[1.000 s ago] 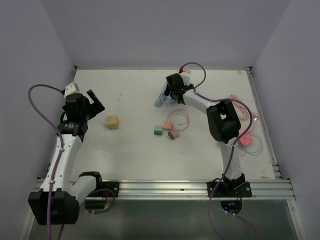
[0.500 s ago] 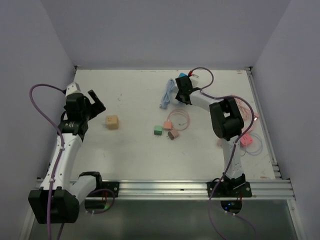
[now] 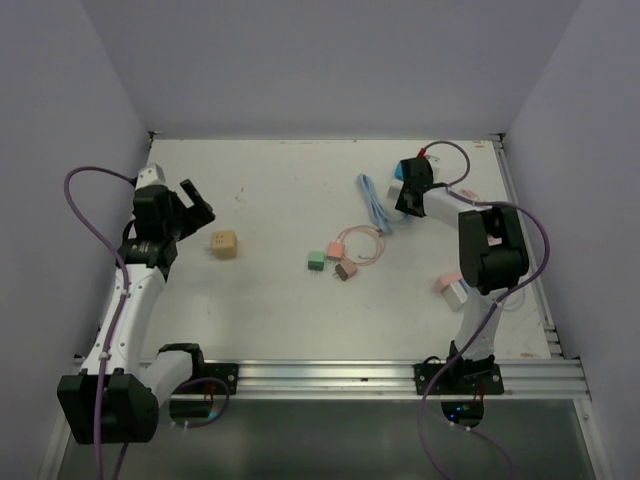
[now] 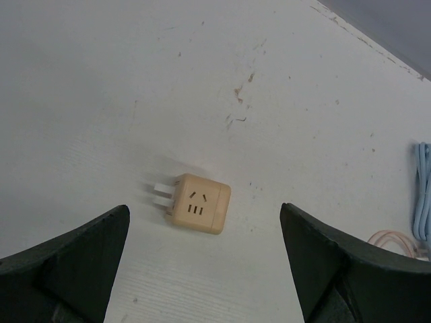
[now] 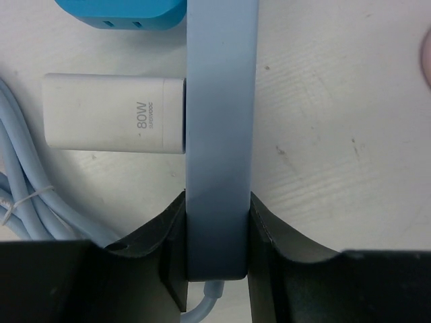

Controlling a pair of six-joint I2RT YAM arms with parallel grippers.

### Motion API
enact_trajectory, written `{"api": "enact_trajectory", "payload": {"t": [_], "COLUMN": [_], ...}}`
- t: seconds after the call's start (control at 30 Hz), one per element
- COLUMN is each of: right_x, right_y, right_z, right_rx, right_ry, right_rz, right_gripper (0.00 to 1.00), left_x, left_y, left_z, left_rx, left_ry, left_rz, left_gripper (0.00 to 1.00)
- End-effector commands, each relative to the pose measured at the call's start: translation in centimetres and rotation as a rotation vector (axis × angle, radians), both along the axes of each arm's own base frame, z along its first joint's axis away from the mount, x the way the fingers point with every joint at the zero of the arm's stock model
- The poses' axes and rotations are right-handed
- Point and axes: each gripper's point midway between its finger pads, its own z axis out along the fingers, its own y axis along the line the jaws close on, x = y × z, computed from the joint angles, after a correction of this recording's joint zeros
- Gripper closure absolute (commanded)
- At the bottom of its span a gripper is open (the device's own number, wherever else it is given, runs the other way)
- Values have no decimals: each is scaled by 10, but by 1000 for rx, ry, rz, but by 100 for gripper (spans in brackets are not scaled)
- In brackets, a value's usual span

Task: Pull the plug off the socket

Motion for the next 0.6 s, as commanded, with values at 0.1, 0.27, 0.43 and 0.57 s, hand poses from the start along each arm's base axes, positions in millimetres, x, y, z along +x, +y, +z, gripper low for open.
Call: {"api": "enact_trajectory", "payload": {"t": [0.1, 0.27, 0.43, 0.57], "right_x": [-34, -80, -117, -138], "right_y": [11, 47, 83, 121], "right_z": [18, 7, 2, 9], "right_rx": [7, 40, 77, 142], "right_ry": [-2, 32, 12, -29], "right_rz": [169, 304, 405, 498], "right_gripper": [100, 100, 100, 100], "left_x": [8, 11, 13, 14], "left_y": [-5, -16, -32, -47], "left_z": [6, 6, 4, 4], "left_rx": [7, -13, -48, -76], "left_ry": [-47, -61, -71, -79], "left_rz": [-60, -124, -211, -278], "left_gripper": [4, 4, 4, 4]}}
